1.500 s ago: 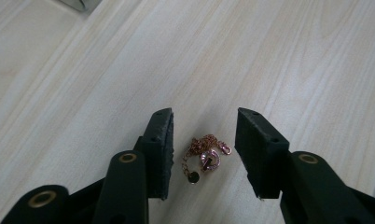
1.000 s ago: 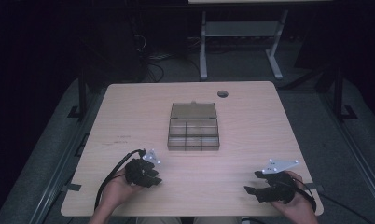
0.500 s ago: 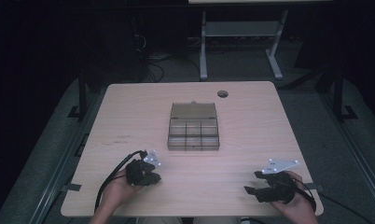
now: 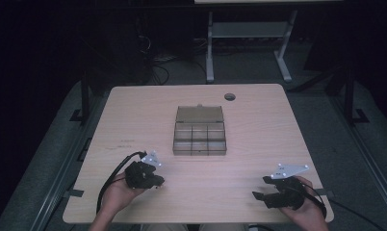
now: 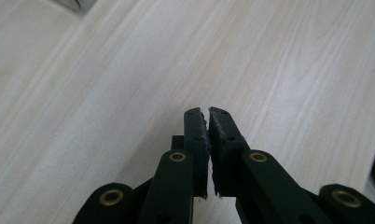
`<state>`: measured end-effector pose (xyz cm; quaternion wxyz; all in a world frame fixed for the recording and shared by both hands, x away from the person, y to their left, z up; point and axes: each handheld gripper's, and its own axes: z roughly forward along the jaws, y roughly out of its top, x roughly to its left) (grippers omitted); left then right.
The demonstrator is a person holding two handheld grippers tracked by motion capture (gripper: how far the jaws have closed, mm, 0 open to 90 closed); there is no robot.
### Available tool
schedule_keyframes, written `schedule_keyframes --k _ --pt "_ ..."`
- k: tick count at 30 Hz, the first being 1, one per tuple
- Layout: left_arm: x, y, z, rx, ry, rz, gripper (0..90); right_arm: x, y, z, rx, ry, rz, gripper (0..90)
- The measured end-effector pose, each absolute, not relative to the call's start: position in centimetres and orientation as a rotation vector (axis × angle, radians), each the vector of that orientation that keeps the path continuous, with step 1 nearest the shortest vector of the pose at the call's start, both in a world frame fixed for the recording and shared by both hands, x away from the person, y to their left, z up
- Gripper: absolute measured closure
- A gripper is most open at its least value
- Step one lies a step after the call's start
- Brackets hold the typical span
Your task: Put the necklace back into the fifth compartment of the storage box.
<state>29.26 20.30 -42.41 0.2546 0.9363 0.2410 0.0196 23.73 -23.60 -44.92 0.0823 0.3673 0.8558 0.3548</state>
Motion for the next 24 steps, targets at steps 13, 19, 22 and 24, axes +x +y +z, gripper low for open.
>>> schedule_keyframes --k 13,19,22,24 --pt "28.9 21.2 -39.0 2.444 0.634 0.089 86.1 23.7 -23.6 -44.9 1.097 2.55 1.063 29.9" --pt "29.3 21.0 -38.0 2.433 0.631 0.081 86.1 23.7 -23.6 -44.9 1.104 2.55 1.059 29.9" --pt "29.6 20.9 -37.7 2.436 0.622 0.079 86.1 23.8 -23.7 -44.9 1.105 2.553 1.059 29.9" --pt "29.8 20.8 -37.5 2.438 0.624 0.073 86.1 23.8 -23.7 -44.9 1.101 2.553 1.059 29.8"
